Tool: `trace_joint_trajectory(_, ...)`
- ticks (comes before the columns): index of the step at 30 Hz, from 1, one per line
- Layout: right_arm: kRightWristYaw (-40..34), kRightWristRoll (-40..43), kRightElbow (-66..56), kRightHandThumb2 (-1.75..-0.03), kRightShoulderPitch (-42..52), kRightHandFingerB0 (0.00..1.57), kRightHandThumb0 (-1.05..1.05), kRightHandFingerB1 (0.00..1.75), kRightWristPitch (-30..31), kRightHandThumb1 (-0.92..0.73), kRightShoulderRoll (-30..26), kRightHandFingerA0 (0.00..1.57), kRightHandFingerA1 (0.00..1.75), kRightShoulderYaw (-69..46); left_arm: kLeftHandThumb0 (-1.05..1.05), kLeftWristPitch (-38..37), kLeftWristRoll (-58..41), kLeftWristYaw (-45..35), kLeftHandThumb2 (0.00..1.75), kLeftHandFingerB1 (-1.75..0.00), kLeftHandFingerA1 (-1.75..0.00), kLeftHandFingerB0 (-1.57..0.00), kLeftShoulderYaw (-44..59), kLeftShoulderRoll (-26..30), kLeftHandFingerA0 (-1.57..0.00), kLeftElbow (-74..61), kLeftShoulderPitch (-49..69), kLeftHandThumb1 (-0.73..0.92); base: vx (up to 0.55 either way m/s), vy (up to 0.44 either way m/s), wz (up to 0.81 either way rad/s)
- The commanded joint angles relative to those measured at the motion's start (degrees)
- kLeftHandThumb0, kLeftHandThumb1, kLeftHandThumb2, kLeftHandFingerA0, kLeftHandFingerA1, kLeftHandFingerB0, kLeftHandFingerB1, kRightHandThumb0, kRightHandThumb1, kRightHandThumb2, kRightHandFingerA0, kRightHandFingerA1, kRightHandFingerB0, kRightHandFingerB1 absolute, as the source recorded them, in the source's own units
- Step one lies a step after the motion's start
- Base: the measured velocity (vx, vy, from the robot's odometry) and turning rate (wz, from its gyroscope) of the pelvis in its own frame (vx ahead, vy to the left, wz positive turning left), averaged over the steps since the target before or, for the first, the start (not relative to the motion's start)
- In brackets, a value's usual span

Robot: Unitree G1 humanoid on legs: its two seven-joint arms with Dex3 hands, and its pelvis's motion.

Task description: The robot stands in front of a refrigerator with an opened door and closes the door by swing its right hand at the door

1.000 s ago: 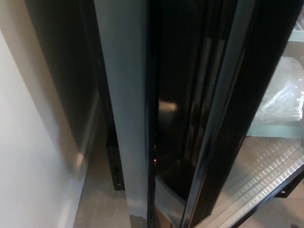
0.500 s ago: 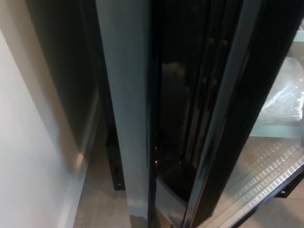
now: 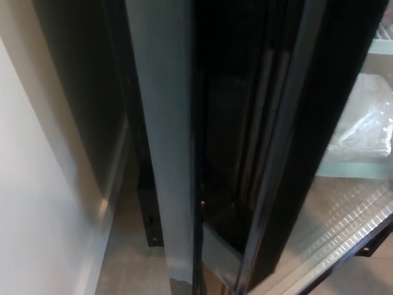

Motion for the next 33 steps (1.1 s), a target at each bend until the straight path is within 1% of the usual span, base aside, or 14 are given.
trace_joint_trajectory(1,11.7,-10.1,-1.6,-0.97,7.9,0.0,-0.92,0.0,-0.7,-0.69,-6.4,0.0,0.0,9.3,-0.58,-3.1,0.6,1.7,0.64,-0.29,-0.32,-0.24,-0.2,1.8,-0.31,0.8,0.9,0.81,0.0,0.0,0.0)
trace_joint_trajectory(2,9.7,-14.0,2.6,-1.0,7.4,0.07,-0.71,0.26,-3.5,-0.66,-8.1,0.0,0.19,8.4,-0.55,-3.1,0.5,1.4,0.64,-0.29,-0.32,-0.22,-0.2,2.0,-0.29,0.6,0.8,0.82,0.0,0.0,0.0)
trace_joint_trajectory(3,7.1,-19.0,7.8,-1.0,6.9,0.07,-0.71,0.26,-6.8,-0.66,-10.5,0.0,0.19,7.5,-0.55,-3.1,0.5,1.0,0.64,-0.29,-0.32,-0.22,-0.2,2.2,-0.29,0.3,0.7,0.82,0.0,0.0,0.0)
trace_joint_trajectory(8,7.0,-21.1,12.7,-1.01,4.6,0.03,-0.74,0.2,-5.5,-0.69,-13.6,0.0,0.15,9.1,-0.55,-2.5,0.2,0.6,0.64,-0.29,-0.31,-0.22,0.0,2.5,-0.29,-0.3,-0.2,0.82,0.0,0.0,0.0)
trace_joint_trajectory(11,8.1,-24.1,27.6,-1.02,-5.4,0.02,-0.75,0.2,-0.4,-0.71,-17.5,0.0,0.17,10.9,-0.55,-3.2,0.6,0.8,0.64,-0.29,-0.32,-0.24,-0.3,2.6,-0.31,0.0,-1.0,0.82,0.0,0.0,-0.02)
trace_joint_trajectory(16,6.7,-24.4,31.9,-1.02,-8.2,0.02,-0.75,0.2,0.6,-0.71,-18.7,0.0,0.17,11.5,-0.55,-3.2,0.8,1.0,0.64,-0.29,-0.32,-0.24,-0.5,2.5,-0.31,0.4,-1.2,0.82,0.0,0.0,0.0)
trace_joint_trajectory(19,7.5,-26.3,44.6,-1.05,-15.9,0.05,-0.73,0.23,6.0,-0.73,-21.3,0.0,0.19,11.5,-0.54,-2.6,1.6,1.4,0.64,-0.3,-0.32,-0.25,-1.1,2.3,-0.32,1.3,-2.4,0.82,0.0,0.0,0.0)
trace_joint_trajectory(20,7.4,-27.3,48.5,-0.69,-18.3,0.07,-0.68,0.22,7.3,-0.9,-22.2,0.01,0.16,11.9,-0.55,-2.9,1.5,1.2,0.64,-0.29,-0.32,-0.24,-1.1,2.4,-0.31,0.8,-2.2,0.82,0.0,0.0,0.0)
trace_joint_trajectory(23,7.0,-27.7,50.6,-0.69,-19.6,0.07,-0.68,0.22,7.8,-0.9,-22.8,0.01,0.16,12.2,-0.55,-3.0,1.4,1.2,0.64,-0.29,-0.32,-0.24,-1.1,2.5,-0.31,0.7,-2.1,0.82,0.0,0.0,0.0)
trace_joint_trajectory(24,6.3,-29.3,58.8,-0.69,-24.6,0.09,-0.67,0.23,10.1,-0.87,-23.9,0.03,0.19,13.3,-0.55,-2.9,1.7,1.1,0.64,-0.3,-0.32,-0.25,-1.4,2.4,-0.32,0.2,-2.4,0.82,0.0,0.0,0.0)
trace_joint_trajectory(26,5.7,-30.5,64.7,-0.66,-28.2,0.09,-0.68,0.24,11.5,-0.87,-24.7,0.04,0.23,14.2,-0.54,-2.9,1.7,0.8,0.64,-0.3,-0.33,-0.26,-1.5,2.3,-0.34,-0.1,-2.5,0.82,0.0,0.0,0.0)
trace_joint_trajectory(27,5.4,-30.8,66.6,-0.66,-29.4,0.09,-0.68,0.24,11.9,-0.87,-24.9,0.04,0.23,14.6,-0.54,-2.9,1.5,0.6,0.64,-0.3,-0.33,-0.26,-1.4,2.3,-0.34,-0.1,-2.5,0.82,0.0,0.0,0.0)
trace_joint_trajectory(28,5.0,-31.4,70.0,-1.01,-31.7,0.13,-0.74,0.3,12.8,-0.69,-25.2,0.0,0.27,15.4,-0.53,-3.0,1.5,0.5,0.64,-0.3,-0.33,-0.25,-1.5,2.3,-0.34,0.0,-2.6,0.82,0.0,0.0,0.0)
trace_joint_trajectory(33,5.3,-31.8,81.5,-0.96,-40.4,0.11,-0.71,0.34,15.4,-0.65,-25.7,0.0,0.3,17.8,-0.54,-2.6,1.2,0.1,0.64,-0.29,-0.32,-0.24,-1.5,2.1,-0.32,-0.1,-3.4,0.82,0.0,0.0,0.0)
